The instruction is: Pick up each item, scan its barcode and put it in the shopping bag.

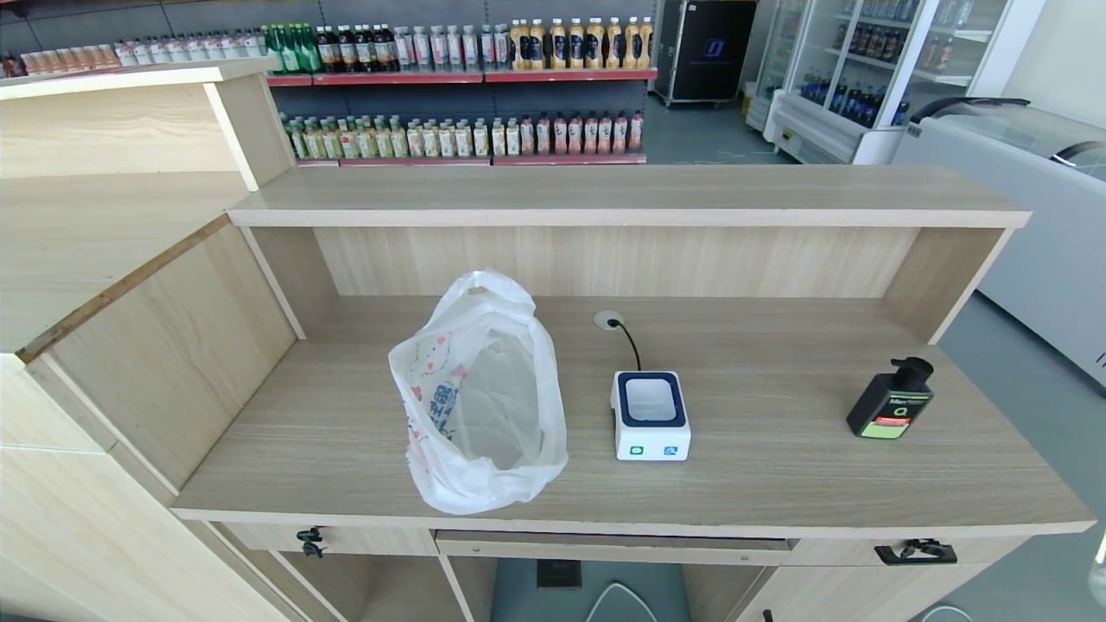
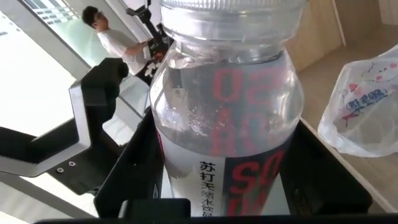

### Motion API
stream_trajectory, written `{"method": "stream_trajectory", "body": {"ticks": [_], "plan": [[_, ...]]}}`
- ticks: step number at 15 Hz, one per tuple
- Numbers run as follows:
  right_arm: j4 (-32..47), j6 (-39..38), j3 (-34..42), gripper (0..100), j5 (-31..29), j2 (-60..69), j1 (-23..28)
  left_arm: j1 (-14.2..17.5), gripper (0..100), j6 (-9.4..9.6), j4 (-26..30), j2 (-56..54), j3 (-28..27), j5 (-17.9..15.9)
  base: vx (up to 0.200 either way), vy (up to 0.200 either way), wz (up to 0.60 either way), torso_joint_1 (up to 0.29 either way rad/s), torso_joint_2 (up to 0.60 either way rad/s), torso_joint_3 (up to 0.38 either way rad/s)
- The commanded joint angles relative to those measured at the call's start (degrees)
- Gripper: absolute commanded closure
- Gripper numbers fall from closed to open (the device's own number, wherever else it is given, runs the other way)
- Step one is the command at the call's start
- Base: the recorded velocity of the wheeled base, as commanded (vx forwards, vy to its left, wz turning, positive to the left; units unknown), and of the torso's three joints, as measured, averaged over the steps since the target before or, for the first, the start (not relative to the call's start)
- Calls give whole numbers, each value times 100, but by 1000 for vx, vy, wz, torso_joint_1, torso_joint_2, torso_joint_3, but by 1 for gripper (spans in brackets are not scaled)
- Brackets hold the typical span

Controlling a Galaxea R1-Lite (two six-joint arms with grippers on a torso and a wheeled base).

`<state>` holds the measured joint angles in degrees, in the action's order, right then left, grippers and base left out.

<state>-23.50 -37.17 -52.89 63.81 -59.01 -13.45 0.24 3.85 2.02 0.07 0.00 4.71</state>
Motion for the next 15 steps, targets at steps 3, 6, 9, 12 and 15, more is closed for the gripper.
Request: {"method": "stream_trajectory", "body": {"ticks": [3,6,9,12,15], "plan": [[12,-1,-54,100,9,-58,-35,2,0,1,0,1,0,4,0,0,0,0,0,0],[12,8,16,100,9,-110,-35,2,0,1,0,1,0,4,0,0,0,0,0,0],[-40,96,245,100,0,-110,-35,2,0,1,0,1,0,4,0,0,0,0,0,0],[-31,192,262,100,-8,-163,-35,2,0,1,0,1,0,4,0,0,0,0,0,0],[-40,210,245,100,-8,-189,-26,2,0,1,0,1,0,4,0,0,0,0,0,0]]}}
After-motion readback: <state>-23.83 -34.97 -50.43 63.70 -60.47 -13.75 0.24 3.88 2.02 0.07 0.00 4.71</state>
